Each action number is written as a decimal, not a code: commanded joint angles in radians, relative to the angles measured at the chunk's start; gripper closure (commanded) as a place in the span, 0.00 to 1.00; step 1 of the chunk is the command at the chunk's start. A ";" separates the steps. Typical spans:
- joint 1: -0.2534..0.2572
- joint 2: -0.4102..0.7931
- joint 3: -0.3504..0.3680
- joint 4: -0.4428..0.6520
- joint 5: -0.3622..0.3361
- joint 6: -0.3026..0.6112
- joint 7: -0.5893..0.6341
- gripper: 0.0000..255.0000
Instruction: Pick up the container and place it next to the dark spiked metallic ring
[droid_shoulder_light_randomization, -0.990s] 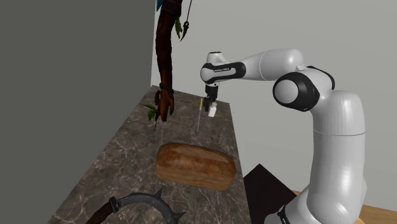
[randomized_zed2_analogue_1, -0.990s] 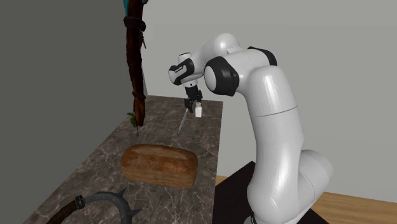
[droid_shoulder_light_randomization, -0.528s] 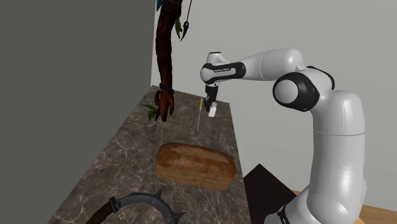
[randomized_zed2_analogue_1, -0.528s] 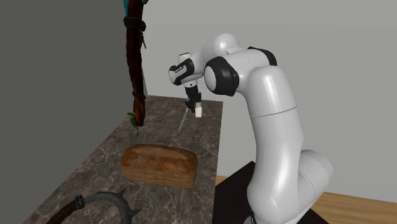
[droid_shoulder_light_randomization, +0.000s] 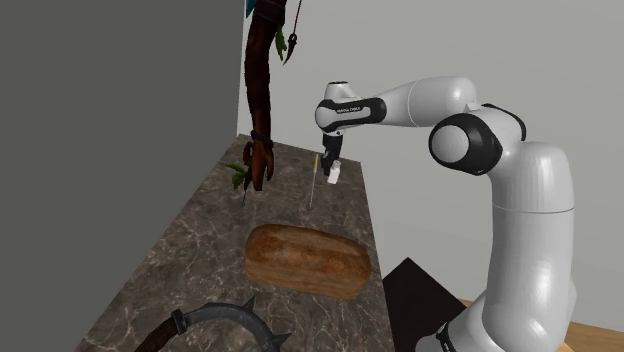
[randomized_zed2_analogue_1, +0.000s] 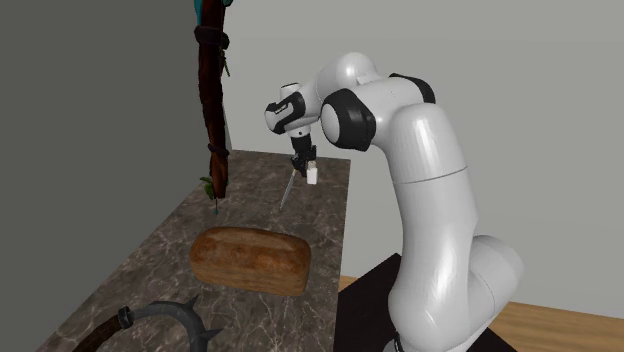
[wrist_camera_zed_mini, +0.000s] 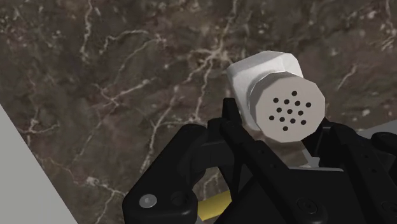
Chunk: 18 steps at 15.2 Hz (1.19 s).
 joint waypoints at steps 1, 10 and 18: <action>0.000 -0.005 -0.001 0.005 0.000 -0.010 -0.001 1.00; 0.001 -0.043 -0.003 0.067 -0.002 -0.110 -0.010 1.00; 0.001 -0.063 -0.004 0.144 -0.003 -0.206 -0.018 1.00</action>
